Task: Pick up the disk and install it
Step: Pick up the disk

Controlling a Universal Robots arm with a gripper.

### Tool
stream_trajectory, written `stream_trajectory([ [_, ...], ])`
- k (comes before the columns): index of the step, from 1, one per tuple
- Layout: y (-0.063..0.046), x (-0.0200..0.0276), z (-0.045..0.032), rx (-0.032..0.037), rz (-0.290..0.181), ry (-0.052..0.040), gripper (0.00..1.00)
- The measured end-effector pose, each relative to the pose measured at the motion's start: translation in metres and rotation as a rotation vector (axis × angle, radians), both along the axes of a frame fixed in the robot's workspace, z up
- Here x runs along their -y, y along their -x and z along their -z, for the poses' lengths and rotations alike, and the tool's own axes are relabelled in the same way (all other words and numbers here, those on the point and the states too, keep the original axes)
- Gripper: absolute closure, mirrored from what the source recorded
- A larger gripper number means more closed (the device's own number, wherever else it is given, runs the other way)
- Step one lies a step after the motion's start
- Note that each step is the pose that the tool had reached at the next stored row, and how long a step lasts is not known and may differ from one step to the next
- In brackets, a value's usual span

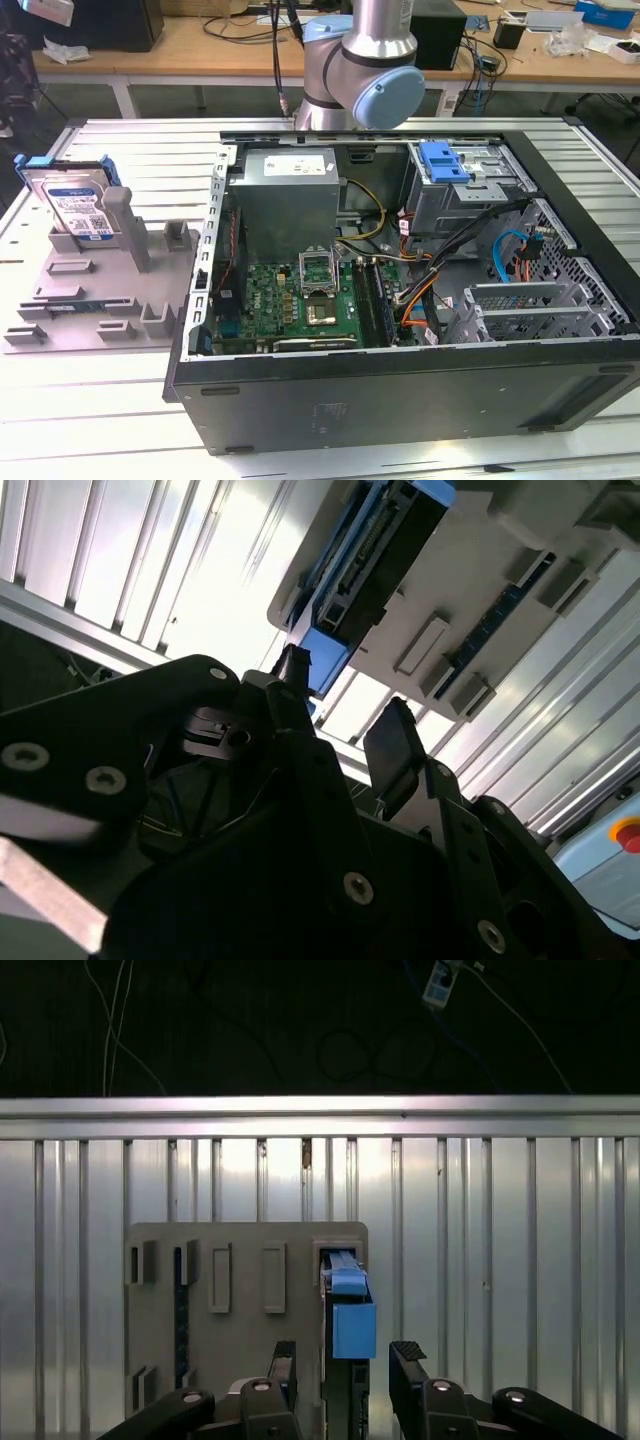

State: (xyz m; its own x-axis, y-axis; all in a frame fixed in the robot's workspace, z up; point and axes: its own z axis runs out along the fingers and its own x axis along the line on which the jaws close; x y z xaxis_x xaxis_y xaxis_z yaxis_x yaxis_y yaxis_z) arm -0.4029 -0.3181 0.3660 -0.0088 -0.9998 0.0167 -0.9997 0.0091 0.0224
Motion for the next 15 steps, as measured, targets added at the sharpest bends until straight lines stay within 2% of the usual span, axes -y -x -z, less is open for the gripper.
stream_trajectory([
  [15, -0.0016, 0.0002, 0.0095, 0.0000, 0.012, 0.0000, 0.50],
])
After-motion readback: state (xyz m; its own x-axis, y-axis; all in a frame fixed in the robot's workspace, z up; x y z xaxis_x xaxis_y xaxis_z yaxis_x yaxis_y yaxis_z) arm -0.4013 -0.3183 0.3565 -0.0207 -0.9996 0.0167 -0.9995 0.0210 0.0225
